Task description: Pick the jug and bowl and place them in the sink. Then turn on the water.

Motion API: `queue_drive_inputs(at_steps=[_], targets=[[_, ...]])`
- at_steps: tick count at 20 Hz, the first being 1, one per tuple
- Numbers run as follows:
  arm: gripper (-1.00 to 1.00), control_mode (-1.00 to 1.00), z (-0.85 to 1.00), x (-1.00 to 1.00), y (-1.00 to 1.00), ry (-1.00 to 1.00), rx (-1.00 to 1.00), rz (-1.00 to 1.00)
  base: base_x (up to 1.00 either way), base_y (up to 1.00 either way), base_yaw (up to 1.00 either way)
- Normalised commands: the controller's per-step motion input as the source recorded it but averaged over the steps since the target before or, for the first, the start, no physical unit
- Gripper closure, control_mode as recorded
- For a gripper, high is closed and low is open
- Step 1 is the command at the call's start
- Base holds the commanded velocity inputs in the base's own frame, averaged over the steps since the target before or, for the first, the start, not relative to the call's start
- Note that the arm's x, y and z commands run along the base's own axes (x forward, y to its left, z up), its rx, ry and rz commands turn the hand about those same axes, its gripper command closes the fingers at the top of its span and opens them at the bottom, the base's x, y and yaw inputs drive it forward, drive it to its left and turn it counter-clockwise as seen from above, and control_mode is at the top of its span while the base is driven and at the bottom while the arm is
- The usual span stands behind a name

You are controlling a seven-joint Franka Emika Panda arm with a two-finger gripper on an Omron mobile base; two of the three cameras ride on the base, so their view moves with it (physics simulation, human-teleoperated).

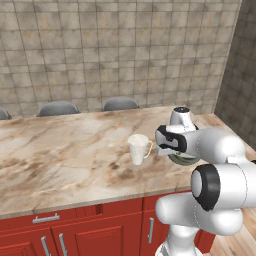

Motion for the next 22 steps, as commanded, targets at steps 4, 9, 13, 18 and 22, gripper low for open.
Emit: queue_drive_inputs(at_steps=[4, 9, 13, 18, 22], targets=[[1.00, -1.00, 0.01, 0.00, 0.00, 0.00, 0.00, 0.00, 0.00, 0.00, 0.00], [1.00, -1.00, 0.08, 0.00, 0.00, 0.00, 0.00, 0.02, 0.00, 0.00, 0.00], [1.00, -1.00, 0.19, 0.00, 0.00, 0.00, 0.00, 0.04, 0.00, 0.00, 0.00], [1.00, -1.00, 0.32, 0.00, 0.00, 0.00, 0.00, 0.02, 0.00, 0.00, 0.00], [1.00, -1.00, 0.38, 0.00, 0.00, 0.00, 0.00, 0.01, 0.00, 0.00, 0.00]])
